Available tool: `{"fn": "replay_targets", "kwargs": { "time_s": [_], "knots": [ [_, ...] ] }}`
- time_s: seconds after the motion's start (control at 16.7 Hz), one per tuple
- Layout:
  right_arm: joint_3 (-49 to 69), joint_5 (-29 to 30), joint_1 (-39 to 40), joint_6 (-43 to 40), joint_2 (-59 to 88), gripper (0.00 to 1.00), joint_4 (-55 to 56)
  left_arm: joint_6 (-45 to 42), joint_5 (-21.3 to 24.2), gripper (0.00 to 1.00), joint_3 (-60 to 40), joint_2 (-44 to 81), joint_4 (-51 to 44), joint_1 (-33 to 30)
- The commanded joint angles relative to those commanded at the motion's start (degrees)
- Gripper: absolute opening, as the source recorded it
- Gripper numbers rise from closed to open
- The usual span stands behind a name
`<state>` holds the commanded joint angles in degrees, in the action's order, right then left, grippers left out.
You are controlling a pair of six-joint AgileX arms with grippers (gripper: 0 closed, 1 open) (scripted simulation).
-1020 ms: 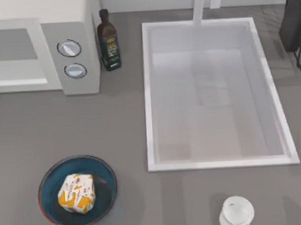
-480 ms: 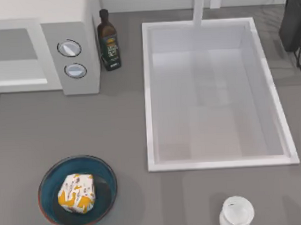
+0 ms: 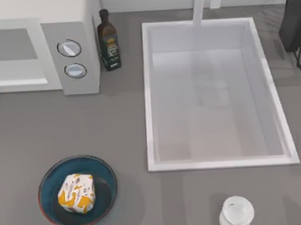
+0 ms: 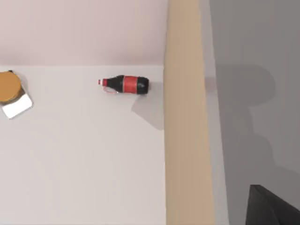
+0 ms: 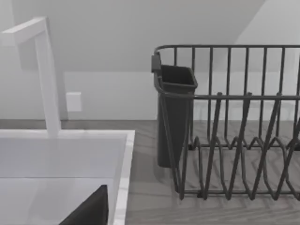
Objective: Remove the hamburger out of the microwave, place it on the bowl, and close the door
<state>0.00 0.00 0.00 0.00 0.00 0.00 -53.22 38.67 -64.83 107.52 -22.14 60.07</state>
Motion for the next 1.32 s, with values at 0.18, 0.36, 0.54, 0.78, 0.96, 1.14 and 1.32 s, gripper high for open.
{"fn": "replay_targets", "kwargs": {
  "time_s": [0.18, 0.36, 0.54, 0.78, 0.96, 1.14, 1.32],
  "knots": [
    [0.0, 0.0, 0.0, 0.0, 0.0, 1.0, 0.0, 2.31, -1.06, 0.0, 4.06, -3.8, 2.22, -2.11],
    [0.0, 0.0, 0.0, 0.0, 0.0, 1.0, 0.0, 6.18, -2.79, 0.0, 13.0, -10.19, 6.01, -5.61],
    [0.0, 0.0, 0.0, 0.0, 0.0, 1.0, 0.0, 9.68, -4.32, 0.0, 20.14, -15.97, 9.51, -8.75],
    [0.0, 0.0, 0.0, 0.0, 0.0, 1.0, 0.0, 10.79, -4.8, 0.0, 21.92, -17.65, 10.65, -9.73],
    [0.0, 0.0, 0.0, 0.0, 0.0, 1.0, 0.0, 10.92, -4.69, 0.0, 22.12, -17.6, 10.55, -9.55],
    [0.0, 0.0, 0.0, 0.0, 0.0, 1.0, 0.0, 14.82, -7.27, 0.0, 25.99, -21.63, 12.08, -13.5],
    [0.0, 0.0, 0.0, 0.0, 0.0, 1.0, 0.0, 21.98, -11.3, 0.0, 32.81, -30.02, 14.5, -21.52]
  ]
}}
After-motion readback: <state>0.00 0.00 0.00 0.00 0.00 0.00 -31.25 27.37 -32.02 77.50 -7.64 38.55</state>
